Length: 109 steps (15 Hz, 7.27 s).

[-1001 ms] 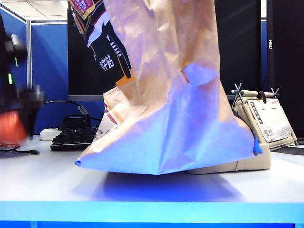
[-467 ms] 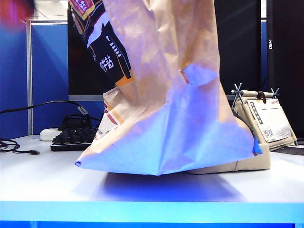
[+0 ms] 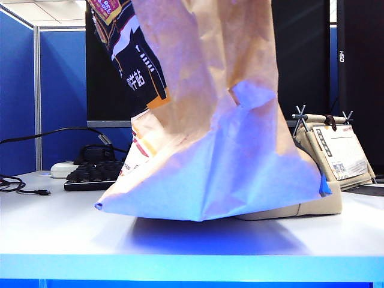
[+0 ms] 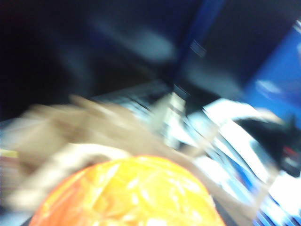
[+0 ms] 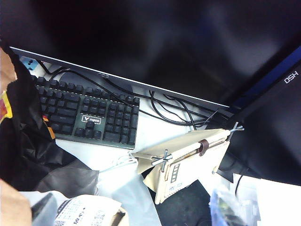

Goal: Open the paper bag and put two oranges into the paper bag.

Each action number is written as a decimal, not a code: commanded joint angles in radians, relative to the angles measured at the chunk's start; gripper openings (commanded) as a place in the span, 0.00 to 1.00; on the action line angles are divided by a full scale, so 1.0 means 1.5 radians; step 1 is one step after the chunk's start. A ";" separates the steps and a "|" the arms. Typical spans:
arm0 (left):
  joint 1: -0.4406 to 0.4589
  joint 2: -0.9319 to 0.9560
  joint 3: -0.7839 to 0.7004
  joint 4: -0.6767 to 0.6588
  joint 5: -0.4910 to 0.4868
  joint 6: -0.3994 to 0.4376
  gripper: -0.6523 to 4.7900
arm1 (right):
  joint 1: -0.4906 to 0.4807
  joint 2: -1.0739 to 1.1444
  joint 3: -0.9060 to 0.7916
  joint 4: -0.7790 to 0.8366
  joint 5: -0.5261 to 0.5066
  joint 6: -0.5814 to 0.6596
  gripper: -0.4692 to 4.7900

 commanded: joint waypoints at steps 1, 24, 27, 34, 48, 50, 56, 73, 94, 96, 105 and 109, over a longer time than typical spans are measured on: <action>-0.075 0.056 0.003 -0.016 -0.014 -0.003 0.11 | 0.000 -0.003 0.002 0.010 0.003 -0.001 0.88; -0.153 0.264 0.089 0.012 -0.189 0.055 1.00 | 0.000 -0.003 0.003 0.006 0.003 -0.001 0.88; -0.142 0.249 0.193 -0.021 -0.205 0.095 1.00 | 0.000 -0.003 0.002 0.005 0.003 -0.001 0.88; -0.042 0.014 0.229 -0.048 -0.504 0.246 1.00 | -0.024 -0.003 0.003 0.008 0.005 -0.002 0.88; 0.259 -0.150 -0.134 -0.081 -0.370 0.233 1.00 | -0.073 -0.016 0.003 -0.009 -0.048 0.034 1.00; 0.259 -0.150 -0.223 -0.050 -0.355 0.225 1.00 | -0.071 -0.036 0.003 -0.005 -0.142 0.058 1.00; 0.259 -0.150 -0.267 -0.006 -0.335 0.224 1.00 | -0.071 -0.048 0.003 0.036 -0.222 0.071 1.00; 0.370 -0.168 -0.270 0.211 0.077 0.116 0.22 | -0.091 -0.374 0.011 0.199 -0.218 -0.081 0.35; 0.370 -0.780 -0.832 0.235 -0.134 -0.056 0.21 | -0.090 -0.746 -0.985 0.581 -0.223 -0.034 0.08; 0.370 -0.779 -0.915 0.255 -0.127 -0.074 0.21 | -0.091 -0.704 -1.064 0.653 -0.223 -0.010 0.08; 0.370 -0.779 -1.002 0.238 -0.068 -0.168 0.22 | -0.090 -0.564 -1.303 0.762 -0.224 0.243 0.08; 0.370 -0.779 -1.002 0.233 -0.070 -0.190 0.22 | -0.090 -0.564 -1.305 0.707 -0.223 0.243 0.08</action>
